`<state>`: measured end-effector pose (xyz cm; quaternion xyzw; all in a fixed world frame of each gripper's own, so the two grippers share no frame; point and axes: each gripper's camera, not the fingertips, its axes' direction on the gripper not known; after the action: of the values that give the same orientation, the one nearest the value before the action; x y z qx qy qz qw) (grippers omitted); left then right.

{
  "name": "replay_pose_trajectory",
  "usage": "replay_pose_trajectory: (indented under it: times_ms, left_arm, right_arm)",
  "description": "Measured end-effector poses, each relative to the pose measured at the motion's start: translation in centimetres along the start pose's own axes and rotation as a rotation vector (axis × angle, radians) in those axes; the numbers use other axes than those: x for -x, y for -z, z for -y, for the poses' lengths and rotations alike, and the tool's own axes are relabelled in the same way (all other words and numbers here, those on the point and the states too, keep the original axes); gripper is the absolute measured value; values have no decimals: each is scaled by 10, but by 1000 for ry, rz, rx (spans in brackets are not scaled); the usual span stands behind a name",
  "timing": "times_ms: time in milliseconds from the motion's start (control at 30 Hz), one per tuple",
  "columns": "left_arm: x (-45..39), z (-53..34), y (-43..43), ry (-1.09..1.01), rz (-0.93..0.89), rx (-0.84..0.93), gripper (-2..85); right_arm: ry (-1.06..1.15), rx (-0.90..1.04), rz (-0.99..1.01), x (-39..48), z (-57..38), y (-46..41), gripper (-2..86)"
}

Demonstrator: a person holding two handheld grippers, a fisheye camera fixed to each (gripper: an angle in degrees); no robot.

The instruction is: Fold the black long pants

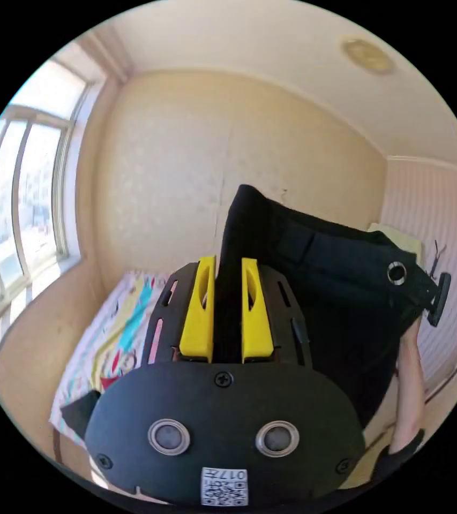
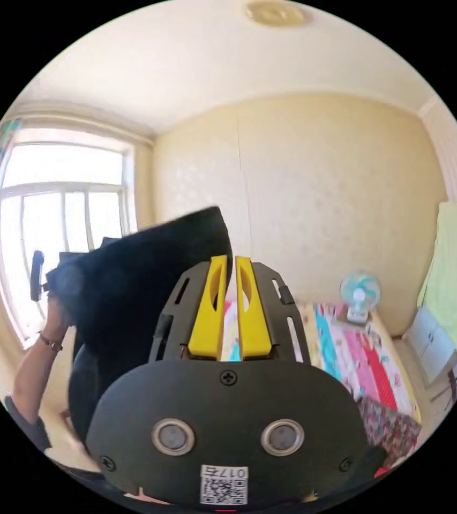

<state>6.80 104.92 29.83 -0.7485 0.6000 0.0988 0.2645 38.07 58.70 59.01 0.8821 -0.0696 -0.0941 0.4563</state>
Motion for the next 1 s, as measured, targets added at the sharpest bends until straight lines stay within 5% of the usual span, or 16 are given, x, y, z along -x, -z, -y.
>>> replay_pose_trajectory:
  times_ms: [67, 133, 300, 500, 633, 767, 867, 1000]
  left_arm:
    - [67, -33, -74, 150, 16, 112, 41]
    - [117, -93, -128, 169, -67, 79, 23]
    - [214, -359, -317, 167, -138, 468, 61]
    - [220, -667, -382, 236, -237, 826, 55]
    - [228, -728, -333, 332, -327, 717, 33]
    - [222, -749, -296, 387, -365, 710, 128]
    - [192, -741, -282, 269, -367, 715, 133]
    - [146, -730, -274, 147, -616, 635, 68]
  right_arm:
    - [-65, 267, -24, -40, -41, -95, 28]
    - [-81, 290, -59, -67, -117, -152, 29]
    - [-103, 622, 134, -123, -456, -302, 43]
    - [-350, 871, 329, -100, -798, -299, 67]
    - [-194, 839, 200, -33, -824, -242, 76]
    - [-55, 917, 20, 25, -854, -199, 98]
    - [-128, 920, 61, 37, -874, -167, 129]
    - [-167, 884, 243, 60, -894, -128, 156]
